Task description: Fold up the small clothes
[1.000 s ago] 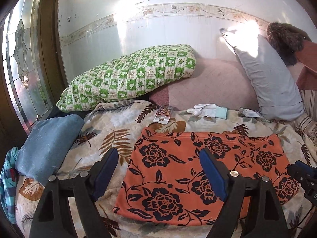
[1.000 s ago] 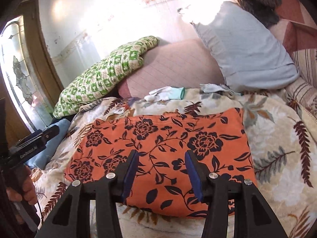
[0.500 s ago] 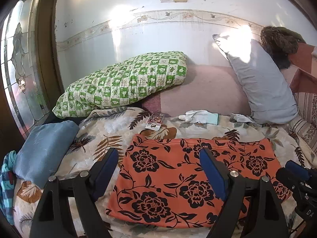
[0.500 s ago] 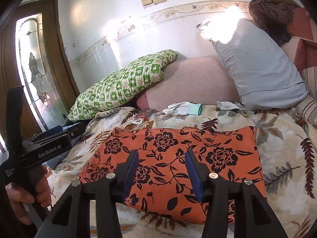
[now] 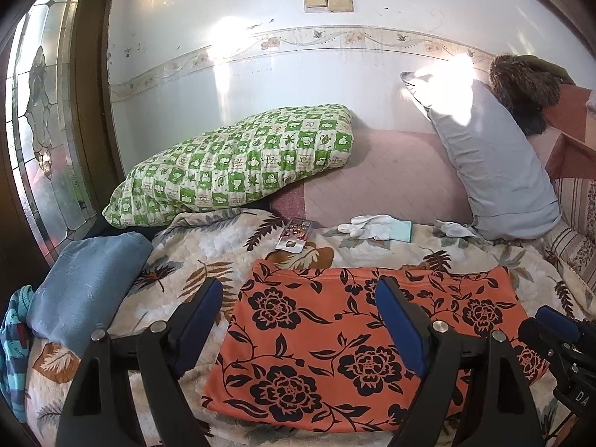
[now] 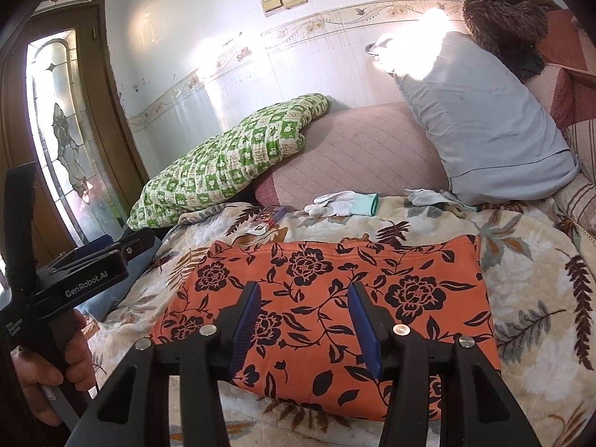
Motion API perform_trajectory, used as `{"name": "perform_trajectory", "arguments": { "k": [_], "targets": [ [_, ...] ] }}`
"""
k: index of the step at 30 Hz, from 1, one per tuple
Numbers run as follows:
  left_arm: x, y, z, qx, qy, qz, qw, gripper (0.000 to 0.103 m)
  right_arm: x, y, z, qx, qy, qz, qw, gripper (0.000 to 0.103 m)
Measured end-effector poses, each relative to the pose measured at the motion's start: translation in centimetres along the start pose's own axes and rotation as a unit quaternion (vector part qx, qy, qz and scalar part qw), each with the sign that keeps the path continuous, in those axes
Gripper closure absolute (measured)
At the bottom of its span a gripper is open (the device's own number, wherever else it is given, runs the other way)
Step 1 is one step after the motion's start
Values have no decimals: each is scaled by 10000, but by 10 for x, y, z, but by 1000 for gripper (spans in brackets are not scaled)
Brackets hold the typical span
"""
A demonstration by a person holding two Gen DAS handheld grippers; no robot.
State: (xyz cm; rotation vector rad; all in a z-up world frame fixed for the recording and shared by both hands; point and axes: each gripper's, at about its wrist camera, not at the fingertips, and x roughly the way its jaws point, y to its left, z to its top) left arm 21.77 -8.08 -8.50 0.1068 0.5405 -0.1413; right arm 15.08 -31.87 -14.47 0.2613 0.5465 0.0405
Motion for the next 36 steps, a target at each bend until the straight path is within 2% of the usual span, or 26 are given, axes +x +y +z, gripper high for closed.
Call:
{"name": "perform_trajectory", "arguments": {
  "k": [7,9,11,13,16,20,23,24,26,29,30,33,36],
  "targets": [
    [8,4,-2,104,72,71,9999,19,1,-1,0,15,75,-54,10000,50],
    [23,15,-6,126,275,172,9994,19,4,-7,-1,53,168,-198,9996,50],
    [47,42,-12,-148,760,289,9966,19,8,-18,-3,127,280,-345,9989,50],
    [70,75,-22,-616,1224,344,9900,19,13,-32,-5,235,438,-488,9976,50],
    [103,112,-46,-1090,1855,616,9746,19,30,-59,-12,670,907,-650,9915,50],
    [144,120,-87,-1059,2831,744,9503,19,61,-86,-32,1077,1740,-1079,9729,51],
    [146,116,-95,-848,2811,736,9531,17,82,-104,-51,1293,2380,-1232,9547,50],
    [144,116,-93,-759,2849,722,9528,17,84,-107,-54,1330,2452,-1216,9526,50],
    [136,122,-86,-778,2827,709,9534,17,79,-106,-51,1308,2372,-1144,9558,50],
    [119,137,-74,-904,2549,569,9610,17,56,-112,-40,1568,1979,-758,9646,50],
    [117,141,-74,-917,2566,498,9609,17,48,-116,-37,1645,1856,-682,9664,44],
    [115,151,-83,-1169,2783,112,9533,17,28,-131,-33,1839,1556,-731,9678,41],
    [121,151,-92,-1407,3069,-339,9407,17,20,-148,-36,2137,1585,-692,9615,41]
  ]
}}
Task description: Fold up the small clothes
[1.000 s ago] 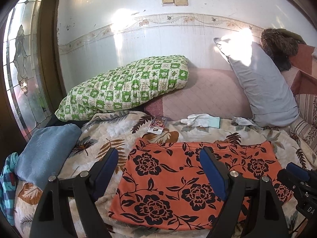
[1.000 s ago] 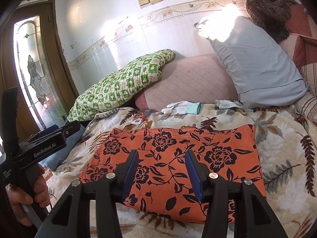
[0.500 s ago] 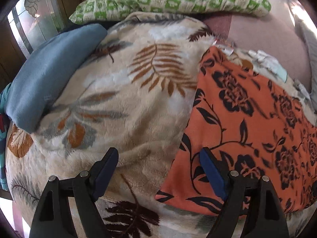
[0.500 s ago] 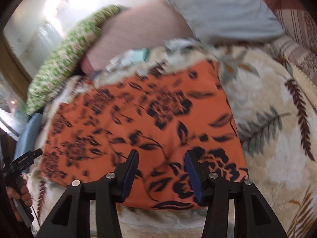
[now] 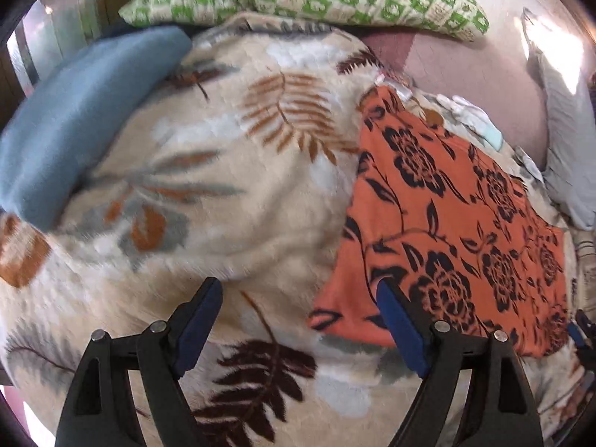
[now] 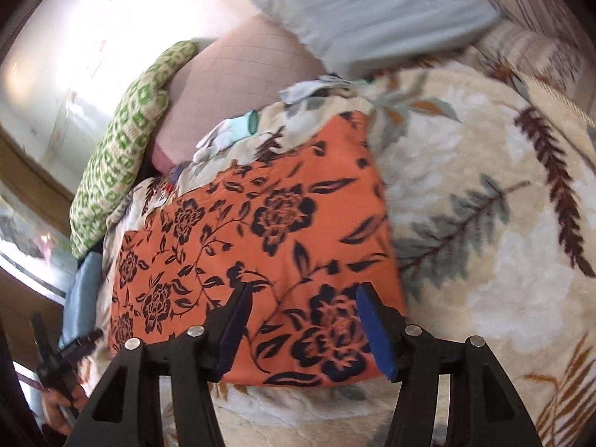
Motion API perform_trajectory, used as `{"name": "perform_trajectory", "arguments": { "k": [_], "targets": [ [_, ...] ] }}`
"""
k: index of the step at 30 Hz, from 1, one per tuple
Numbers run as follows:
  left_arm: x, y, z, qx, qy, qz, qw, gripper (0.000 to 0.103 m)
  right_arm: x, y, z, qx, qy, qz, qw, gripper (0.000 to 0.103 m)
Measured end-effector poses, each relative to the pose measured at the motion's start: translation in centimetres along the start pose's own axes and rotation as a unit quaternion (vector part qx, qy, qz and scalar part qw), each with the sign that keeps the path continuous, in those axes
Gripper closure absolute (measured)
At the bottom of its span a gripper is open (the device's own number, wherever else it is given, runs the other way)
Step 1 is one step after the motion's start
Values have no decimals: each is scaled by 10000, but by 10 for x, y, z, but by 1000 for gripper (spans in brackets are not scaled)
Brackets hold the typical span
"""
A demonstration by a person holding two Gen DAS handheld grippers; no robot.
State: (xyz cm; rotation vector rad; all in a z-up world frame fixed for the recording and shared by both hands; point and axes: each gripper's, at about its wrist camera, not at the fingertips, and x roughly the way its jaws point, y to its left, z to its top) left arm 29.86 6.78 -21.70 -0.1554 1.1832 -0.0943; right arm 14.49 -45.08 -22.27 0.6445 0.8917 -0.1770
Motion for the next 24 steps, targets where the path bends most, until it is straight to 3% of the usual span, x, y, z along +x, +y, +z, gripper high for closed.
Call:
{"name": "perform_trajectory", "arguments": {
  "k": [3,9,12,13,15,19,21,24],
  "targets": [
    [2,-9,-9,38,33,-434,9990,18,-6,-20,1,395,60,160,9991,41],
    [22,-33,-6,426,39,-918,9949,18,-14,-59,1,1179,145,469,9918,41],
    [33,-29,-4,87,53,-1058,9943,32,-10,-72,0,1517,254,613,9862,41],
    [31,-29,-4,61,23,-1142,9934,49,-10,-72,0,1571,250,652,9851,41],
    [30,-26,-1,-84,0,-1319,9912,59,-16,-68,1,1527,23,651,9861,41],
    [26,-26,-1,-256,-95,-1502,9883,70,-31,-35,3,918,-453,634,9927,41],
    [18,-29,3,-213,-200,-1567,9872,71,-28,-13,0,638,-453,769,9940,41],
    [9,-27,6,-282,-293,-1731,9841,71,-8,18,-10,327,-76,909,9953,41]
  ]
}}
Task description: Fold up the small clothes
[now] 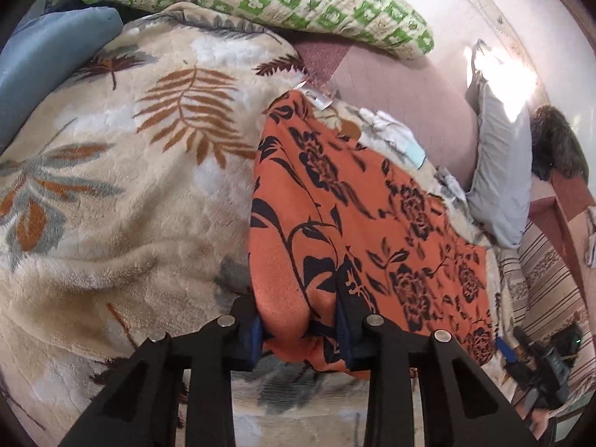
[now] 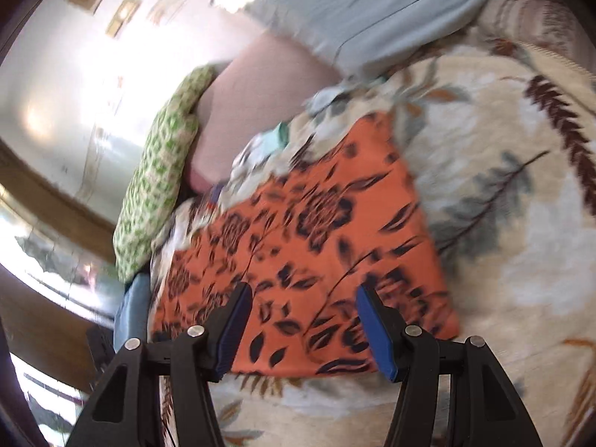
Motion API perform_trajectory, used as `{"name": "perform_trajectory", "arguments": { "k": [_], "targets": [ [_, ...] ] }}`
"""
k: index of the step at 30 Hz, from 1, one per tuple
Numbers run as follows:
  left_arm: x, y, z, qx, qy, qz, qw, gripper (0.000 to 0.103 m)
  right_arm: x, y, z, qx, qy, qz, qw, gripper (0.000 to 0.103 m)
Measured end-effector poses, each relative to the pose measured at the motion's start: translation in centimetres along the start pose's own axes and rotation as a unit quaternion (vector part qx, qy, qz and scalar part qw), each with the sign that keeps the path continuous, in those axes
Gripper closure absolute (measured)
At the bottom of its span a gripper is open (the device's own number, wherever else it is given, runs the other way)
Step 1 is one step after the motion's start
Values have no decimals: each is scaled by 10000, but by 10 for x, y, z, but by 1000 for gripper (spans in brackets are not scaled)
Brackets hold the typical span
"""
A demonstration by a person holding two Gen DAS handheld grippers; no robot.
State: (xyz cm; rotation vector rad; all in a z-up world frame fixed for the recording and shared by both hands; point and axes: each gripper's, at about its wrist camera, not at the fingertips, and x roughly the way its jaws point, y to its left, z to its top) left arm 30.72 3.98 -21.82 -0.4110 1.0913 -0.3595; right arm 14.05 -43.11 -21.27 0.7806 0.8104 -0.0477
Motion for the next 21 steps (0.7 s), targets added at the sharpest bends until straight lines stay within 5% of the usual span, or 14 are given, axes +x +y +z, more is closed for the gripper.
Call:
{"name": "perform_trajectory", "arguments": {
  "k": [3,5,7,9,10,13,21],
  "targets": [
    [6,2,-1,-77,51,174,9998,65,25,22,-14,-207,392,129,9989,41],
    [18,9,-3,-251,297,285,9988,38,38,35,-21,-371,567,162,9976,41],
    [30,14,-5,-460,450,163,9978,35,45,47,-28,-564,630,127,9963,41],
    [26,13,-3,-460,276,156,9984,44,49,55,-33,-770,629,57,9950,41],
    [25,13,-2,-448,242,140,9986,64,51,58,-35,-851,608,4,9945,41],
    [20,12,-1,-524,125,31,9985,74,48,53,-37,-864,553,-109,9947,41],
    [-23,-59,1,588,-591,-28,9965,79,30,10,-13,-89,97,-328,9994,41]
  ]
}}
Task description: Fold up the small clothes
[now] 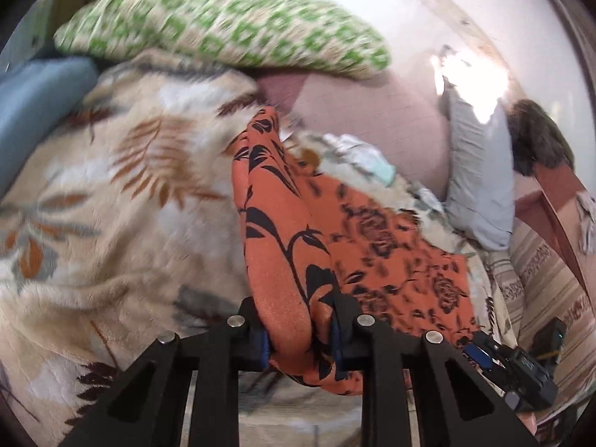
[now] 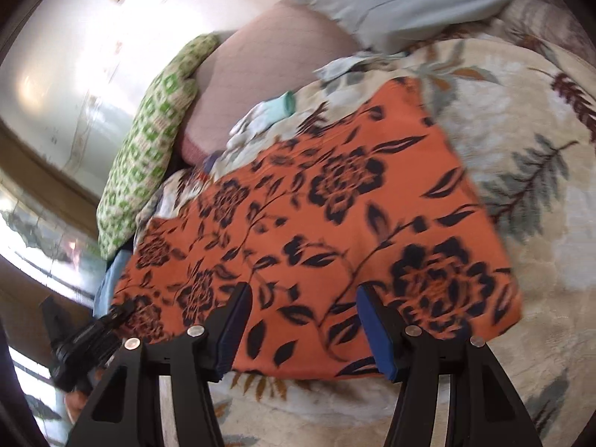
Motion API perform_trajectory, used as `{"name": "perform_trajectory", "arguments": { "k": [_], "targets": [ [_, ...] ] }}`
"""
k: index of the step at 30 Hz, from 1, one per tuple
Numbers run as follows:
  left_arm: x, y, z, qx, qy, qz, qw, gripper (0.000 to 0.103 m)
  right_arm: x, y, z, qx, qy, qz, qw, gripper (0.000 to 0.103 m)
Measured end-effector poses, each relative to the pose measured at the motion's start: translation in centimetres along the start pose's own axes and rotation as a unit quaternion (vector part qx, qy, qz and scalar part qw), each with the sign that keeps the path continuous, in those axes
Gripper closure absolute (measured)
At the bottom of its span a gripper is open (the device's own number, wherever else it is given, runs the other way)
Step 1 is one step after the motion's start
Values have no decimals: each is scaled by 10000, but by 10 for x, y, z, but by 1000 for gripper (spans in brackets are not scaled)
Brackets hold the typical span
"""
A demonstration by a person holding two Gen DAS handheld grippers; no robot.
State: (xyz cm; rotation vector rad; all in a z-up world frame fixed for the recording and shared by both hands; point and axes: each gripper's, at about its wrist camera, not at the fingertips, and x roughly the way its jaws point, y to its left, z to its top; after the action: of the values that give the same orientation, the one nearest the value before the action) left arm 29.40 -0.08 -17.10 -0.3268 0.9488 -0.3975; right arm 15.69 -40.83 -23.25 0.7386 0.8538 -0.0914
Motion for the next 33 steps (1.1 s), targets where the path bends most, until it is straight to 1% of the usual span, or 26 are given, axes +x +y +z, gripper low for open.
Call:
{"name": "perform_trajectory", "arguments": {
  "k": [5,8,11,14,16,18,19,21,22,23,24,27,28,29,31,32,33],
  "targets": [
    [-15,-76,7,586,-168,-164,9980,79,-21,-42,21,740,-305,93,9968,41],
    [-11,-133,7,920,-139,-288,9952,79,-40,-67,35,1187,-543,244,9911,41],
    [-3,-196,-2,1322,-47,-438,9902,79,-58,-92,45,1568,-756,386,9840,41],
    [16,-258,-20,1687,102,-623,9836,79,-72,-114,52,1911,-922,461,9761,41],
    [37,-301,-41,1971,299,-793,9767,79,-81,-131,55,2148,-1035,501,9699,41],
    [64,-332,-66,2205,582,-907,9694,79,-89,-148,60,2381,-1158,506,9630,41],
    [85,-345,-82,2327,844,-868,9650,78,-93,-156,61,2486,-1224,493,9596,41],
    [124,-349,-108,2333,1406,-573,9605,75,-99,-168,64,2614,-1300,448,9554,41],
    [137,-346,-117,2283,1622,-570,9583,74,-101,-173,65,2656,-1318,420,9541,41],
    [143,-342,-122,2216,1718,-678,9575,74,-103,-177,65,2679,-1308,420,9536,41],
    [141,-340,-123,2201,1658,-757,9583,73,-104,-183,67,2698,-1278,450,9533,41],
    [111,-343,-109,2365,1390,-1077,9556,58,-98,-191,71,2737,-1055,559,9544,41],
    [96,-344,-101,2399,1255,-1206,9551,48,-93,-193,72,2750,-925,606,9551,41],
    [78,-344,-92,2456,1040,-1316,9547,39,-89,-193,73,2775,-828,675,9548,41],
    [51,-337,-77,2626,566,-1280,9547,30,-84,-192,69,2778,-683,834,9546,41],
    [40,-332,-69,2689,352,-1166,9554,28,-80,-188,69,2727,-581,909,9560,40],
    [35,-325,-63,2712,233,-1028,9567,28,-76,-183,69,2645,-504,938,9585,37]
  ]
}}
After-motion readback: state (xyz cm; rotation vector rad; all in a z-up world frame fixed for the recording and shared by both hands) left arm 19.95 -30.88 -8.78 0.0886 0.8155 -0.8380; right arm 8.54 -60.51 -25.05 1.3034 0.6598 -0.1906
